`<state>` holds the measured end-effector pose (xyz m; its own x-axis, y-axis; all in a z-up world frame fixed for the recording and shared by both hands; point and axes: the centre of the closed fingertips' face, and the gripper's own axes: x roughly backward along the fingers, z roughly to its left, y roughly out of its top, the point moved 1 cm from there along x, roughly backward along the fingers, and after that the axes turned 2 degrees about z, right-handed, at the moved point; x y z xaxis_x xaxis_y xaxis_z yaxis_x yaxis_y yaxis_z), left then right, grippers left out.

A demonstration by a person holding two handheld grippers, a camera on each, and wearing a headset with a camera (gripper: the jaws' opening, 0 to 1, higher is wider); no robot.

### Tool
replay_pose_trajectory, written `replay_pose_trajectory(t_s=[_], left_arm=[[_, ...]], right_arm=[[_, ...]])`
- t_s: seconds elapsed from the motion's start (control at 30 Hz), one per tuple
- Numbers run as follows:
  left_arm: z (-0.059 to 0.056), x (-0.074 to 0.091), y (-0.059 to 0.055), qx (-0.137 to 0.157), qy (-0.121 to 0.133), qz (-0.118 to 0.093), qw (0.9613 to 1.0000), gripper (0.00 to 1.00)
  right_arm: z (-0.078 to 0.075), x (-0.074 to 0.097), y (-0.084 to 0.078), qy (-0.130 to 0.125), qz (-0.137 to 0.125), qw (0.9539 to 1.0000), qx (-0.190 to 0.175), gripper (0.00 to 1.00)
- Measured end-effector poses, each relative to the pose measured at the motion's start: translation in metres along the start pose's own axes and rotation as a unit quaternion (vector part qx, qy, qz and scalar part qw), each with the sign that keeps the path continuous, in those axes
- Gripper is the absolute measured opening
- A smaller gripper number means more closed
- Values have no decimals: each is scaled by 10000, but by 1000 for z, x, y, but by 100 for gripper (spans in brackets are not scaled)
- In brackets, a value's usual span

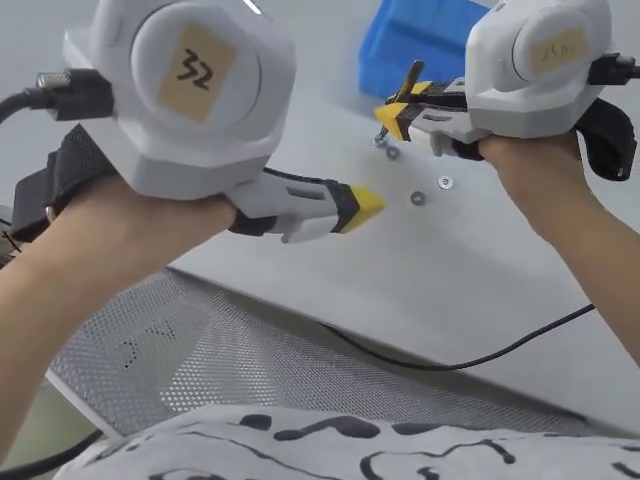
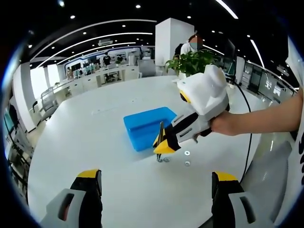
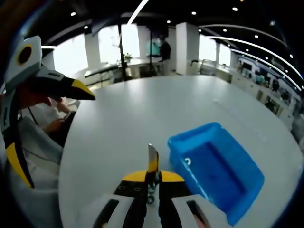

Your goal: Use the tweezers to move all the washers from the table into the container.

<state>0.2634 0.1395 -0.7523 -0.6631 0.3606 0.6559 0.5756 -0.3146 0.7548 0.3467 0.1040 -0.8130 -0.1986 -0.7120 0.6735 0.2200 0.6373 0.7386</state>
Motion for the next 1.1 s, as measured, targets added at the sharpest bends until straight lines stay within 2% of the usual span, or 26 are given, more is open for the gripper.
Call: replay_pose_trajectory(t_s=[0.33, 0.47, 0.63, 0.83, 0.93, 1.1], left_arm=[[-4, 3, 3, -51, -9, 44, 10000, 99], [0, 4, 2, -54, 18, 40, 10000, 99], [-3, 4, 4, -56, 1, 29, 10000, 99], [-3, 6, 6, -99, 22, 2, 9999, 99], [2, 6, 7, -45, 69, -53, 10000, 99], [10, 6, 7, -24, 129, -113, 9998, 99]], right_arm=[[-1, 1, 0, 9, 131, 9998, -129, 3], [4, 8, 9, 85, 4, 9997, -244, 3], [2, 20, 25, 50, -161, 9996, -225, 3], [4, 25, 41, 101, -272, 9994, -160, 3], [-1, 25, 46, 113, -362, 9991, -209, 3], [-14, 27, 55, -35, -503, 9984, -253, 3]])
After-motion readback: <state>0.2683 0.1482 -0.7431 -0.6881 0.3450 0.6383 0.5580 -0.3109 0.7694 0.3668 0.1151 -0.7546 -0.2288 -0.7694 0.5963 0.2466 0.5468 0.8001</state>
